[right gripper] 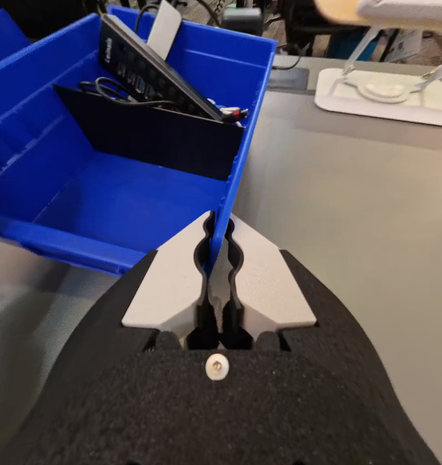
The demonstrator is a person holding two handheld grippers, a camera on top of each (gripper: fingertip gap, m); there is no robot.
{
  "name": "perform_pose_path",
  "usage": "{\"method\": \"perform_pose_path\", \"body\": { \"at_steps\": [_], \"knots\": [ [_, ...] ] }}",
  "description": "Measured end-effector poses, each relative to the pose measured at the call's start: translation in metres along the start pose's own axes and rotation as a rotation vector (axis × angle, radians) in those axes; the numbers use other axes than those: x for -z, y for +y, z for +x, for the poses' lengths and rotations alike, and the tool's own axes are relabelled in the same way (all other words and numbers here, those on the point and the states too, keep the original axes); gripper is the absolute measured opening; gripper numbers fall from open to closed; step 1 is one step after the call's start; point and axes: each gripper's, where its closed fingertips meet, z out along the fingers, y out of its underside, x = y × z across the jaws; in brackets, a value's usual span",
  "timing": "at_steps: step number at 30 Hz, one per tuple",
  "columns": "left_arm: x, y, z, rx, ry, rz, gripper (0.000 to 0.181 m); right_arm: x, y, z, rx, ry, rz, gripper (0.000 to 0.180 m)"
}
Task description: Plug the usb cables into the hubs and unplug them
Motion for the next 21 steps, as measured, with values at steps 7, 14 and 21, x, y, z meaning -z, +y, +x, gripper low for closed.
{"method": "perform_pose_path", "body": {
  "at_steps": [7, 14, 21],
  "knots": [
    [-0.015, 0.023, -0.004, -0.003, 0.035, -0.084, 0.003, -0.008, 0.002, -0.003, -0.01, -0.077, 0.0, 0.014],
    [-0.009, 0.019, -0.014, 0.075, -0.028, -0.064, 0.017, 0.055, 0.001, -0.001, 0.039, -0.5, -0.041, 0.038],
    [0.037, -0.038, 0.003, 0.067, -0.072, 0.255, 0.036, 0.119, -0.01, 0.182, 0.24, -0.253, 0.152, 0.045]
  ]
}}
